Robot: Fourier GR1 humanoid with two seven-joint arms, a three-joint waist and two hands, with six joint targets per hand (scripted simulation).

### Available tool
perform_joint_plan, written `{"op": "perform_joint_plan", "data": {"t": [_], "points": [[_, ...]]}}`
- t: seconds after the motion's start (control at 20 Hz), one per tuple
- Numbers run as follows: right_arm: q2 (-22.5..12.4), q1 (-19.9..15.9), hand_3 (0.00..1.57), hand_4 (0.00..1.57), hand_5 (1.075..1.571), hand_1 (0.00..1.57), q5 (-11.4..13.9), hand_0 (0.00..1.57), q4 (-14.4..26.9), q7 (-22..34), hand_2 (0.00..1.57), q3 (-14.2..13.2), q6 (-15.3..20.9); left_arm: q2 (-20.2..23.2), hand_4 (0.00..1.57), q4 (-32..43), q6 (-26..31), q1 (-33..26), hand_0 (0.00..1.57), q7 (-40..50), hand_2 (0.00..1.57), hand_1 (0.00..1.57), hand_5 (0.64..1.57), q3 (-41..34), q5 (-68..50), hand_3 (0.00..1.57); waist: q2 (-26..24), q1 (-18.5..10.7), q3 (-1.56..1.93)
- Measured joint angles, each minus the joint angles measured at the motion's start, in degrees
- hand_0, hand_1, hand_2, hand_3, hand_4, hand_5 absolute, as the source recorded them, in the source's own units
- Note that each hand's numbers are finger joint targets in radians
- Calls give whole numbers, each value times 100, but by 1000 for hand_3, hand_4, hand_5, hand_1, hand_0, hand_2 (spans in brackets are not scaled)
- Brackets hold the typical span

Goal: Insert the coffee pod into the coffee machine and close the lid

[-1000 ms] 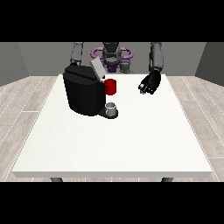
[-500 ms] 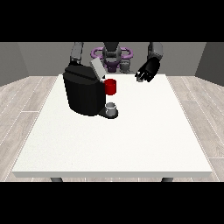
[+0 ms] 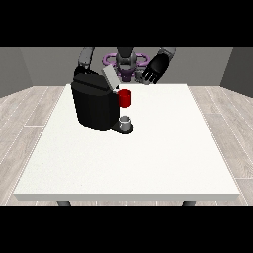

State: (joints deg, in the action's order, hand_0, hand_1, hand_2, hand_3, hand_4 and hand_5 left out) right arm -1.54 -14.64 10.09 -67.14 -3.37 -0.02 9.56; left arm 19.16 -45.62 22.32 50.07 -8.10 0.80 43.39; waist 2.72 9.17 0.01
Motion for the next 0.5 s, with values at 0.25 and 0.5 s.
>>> {"op": "perform_joint_plan", "data": {"t": [0.25, 0.5], "points": [[-125, -219, 0, 0, 1571, 0, -95, 0, -152, 146, 0, -131, -66, 42, 491, 60, 254, 539, 1202, 306, 1240, 1202, 1571, -352, -229, 1256, 94, 178, -1], [-164, -417, 0, 269, 1571, 0, -66, 0, -228, 127, 0, -165, -18, 118, 479, 129, 363, 1119, 1174, 626, 1254, 1174, 1571, -594, -331, 1266, 351, 361, 0]]}}
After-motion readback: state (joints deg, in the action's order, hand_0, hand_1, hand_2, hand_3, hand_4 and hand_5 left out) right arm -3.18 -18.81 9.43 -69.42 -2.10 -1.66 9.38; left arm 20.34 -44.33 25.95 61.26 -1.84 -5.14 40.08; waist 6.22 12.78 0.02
